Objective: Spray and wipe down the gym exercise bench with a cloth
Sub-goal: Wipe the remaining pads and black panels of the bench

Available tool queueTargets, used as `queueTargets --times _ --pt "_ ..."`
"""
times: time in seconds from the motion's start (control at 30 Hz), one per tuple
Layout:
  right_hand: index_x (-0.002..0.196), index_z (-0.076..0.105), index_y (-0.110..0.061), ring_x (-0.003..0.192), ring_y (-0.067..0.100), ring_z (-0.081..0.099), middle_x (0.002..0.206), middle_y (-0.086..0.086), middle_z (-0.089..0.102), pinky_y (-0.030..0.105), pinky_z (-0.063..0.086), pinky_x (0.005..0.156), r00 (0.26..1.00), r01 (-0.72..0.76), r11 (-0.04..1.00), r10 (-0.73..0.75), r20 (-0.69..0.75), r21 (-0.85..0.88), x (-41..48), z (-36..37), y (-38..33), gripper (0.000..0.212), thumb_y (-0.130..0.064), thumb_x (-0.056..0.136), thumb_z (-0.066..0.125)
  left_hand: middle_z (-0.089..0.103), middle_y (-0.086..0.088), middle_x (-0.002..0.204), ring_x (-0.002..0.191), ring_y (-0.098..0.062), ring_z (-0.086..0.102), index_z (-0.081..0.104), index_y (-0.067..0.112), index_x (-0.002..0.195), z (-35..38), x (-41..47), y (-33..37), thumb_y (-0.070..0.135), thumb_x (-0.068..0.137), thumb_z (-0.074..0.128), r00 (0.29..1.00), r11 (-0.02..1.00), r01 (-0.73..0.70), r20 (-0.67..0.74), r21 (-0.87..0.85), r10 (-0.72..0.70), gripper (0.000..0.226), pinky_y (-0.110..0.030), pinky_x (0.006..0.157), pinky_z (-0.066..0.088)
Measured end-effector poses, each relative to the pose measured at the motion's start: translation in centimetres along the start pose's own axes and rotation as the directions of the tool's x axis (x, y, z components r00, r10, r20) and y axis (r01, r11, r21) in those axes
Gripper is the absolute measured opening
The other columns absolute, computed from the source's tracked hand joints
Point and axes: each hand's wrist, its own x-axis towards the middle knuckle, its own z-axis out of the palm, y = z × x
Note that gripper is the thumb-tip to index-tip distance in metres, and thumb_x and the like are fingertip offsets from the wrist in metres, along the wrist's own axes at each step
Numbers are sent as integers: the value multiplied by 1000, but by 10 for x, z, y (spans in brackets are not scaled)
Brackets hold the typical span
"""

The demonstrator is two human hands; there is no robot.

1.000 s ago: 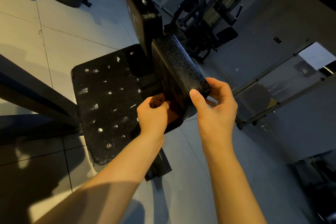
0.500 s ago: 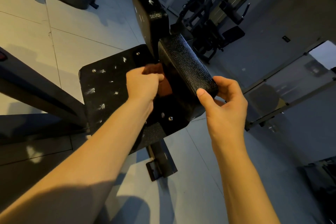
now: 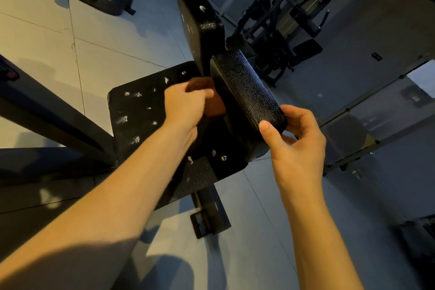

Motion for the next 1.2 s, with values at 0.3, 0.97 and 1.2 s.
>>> queueTargets --times 0.3,0.97,1.2 --pt "107 59 -37 97 -9 61 106 -18 64 9 48 79 1000 -8 1000 8 3 -19 0 2 -2 31 -17 90 75 67 -15 77 75 -32 67 70 0 79 3 -27 -67 -11 84 60 972 958 227 26 174 -235 16 -49 70 61" --pt "122 51 -36 111 0 55 118 -16 59 10 38 88 997 78 969 -78 9 -235 -5 4 4 43 -35 87 77 74 -8 100 98 -26 71 70 24 84 6 33 21 -5 87 67 999 999 10 -48 -50 -12 29 -43 87 61" --pt "122 54 -34 111 -2 54 118 -19 59 12 39 87 997 71 971 -66 33 -230 -3 2 4 43 -37 85 77 71 -5 73 79 -29 71 72 23 67 4 1 -23 -12 83 60 991 979 135 -16 151 -134 39 -45 77 63"
